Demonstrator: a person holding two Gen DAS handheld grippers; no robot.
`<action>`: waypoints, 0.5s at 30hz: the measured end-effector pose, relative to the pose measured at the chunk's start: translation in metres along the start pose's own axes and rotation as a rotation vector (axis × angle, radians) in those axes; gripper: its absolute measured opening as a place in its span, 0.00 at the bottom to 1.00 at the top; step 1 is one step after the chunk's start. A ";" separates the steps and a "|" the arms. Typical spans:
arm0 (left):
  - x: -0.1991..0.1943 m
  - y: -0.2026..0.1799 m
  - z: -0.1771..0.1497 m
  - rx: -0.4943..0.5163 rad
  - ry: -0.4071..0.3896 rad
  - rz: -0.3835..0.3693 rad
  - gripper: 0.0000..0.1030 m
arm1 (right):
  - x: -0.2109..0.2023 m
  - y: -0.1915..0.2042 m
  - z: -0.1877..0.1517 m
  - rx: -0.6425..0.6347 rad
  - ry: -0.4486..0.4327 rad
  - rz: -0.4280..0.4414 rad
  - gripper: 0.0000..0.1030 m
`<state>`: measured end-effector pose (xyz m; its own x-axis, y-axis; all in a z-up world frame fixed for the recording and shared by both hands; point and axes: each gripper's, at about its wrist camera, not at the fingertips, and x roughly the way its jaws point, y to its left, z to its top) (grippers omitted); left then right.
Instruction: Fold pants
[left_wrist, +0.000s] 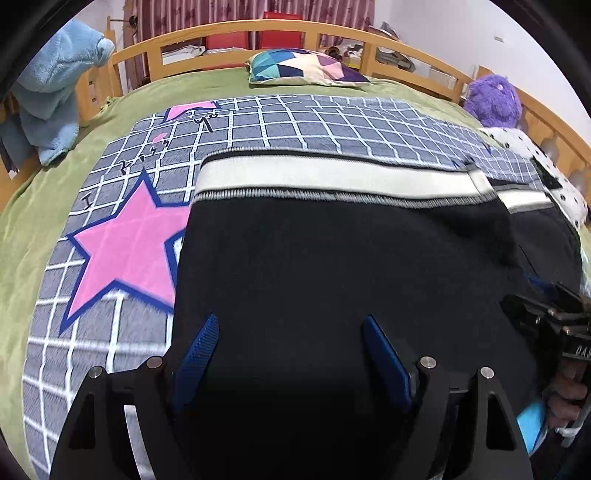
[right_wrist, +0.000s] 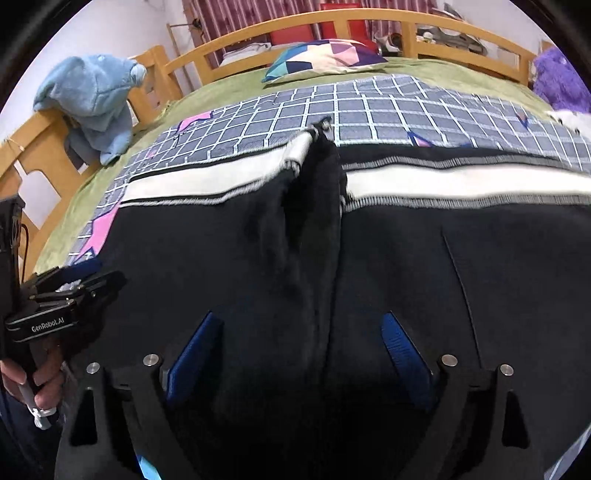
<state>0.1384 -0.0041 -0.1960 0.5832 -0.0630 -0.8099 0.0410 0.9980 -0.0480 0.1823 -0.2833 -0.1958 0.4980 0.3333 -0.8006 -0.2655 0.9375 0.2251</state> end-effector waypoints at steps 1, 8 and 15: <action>-0.005 -0.001 -0.004 0.006 -0.001 0.000 0.78 | -0.005 -0.001 -0.007 0.004 -0.006 0.005 0.87; -0.043 0.004 -0.047 -0.010 -0.056 -0.026 0.78 | -0.042 0.000 -0.046 -0.055 -0.067 -0.044 0.87; -0.075 0.037 -0.060 -0.175 -0.087 -0.108 0.78 | -0.090 -0.005 -0.070 -0.026 -0.168 -0.074 0.70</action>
<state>0.0471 0.0380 -0.1719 0.6511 -0.1618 -0.7415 -0.0299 0.9708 -0.2380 0.0809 -0.3252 -0.1640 0.6475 0.2776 -0.7097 -0.2430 0.9579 0.1529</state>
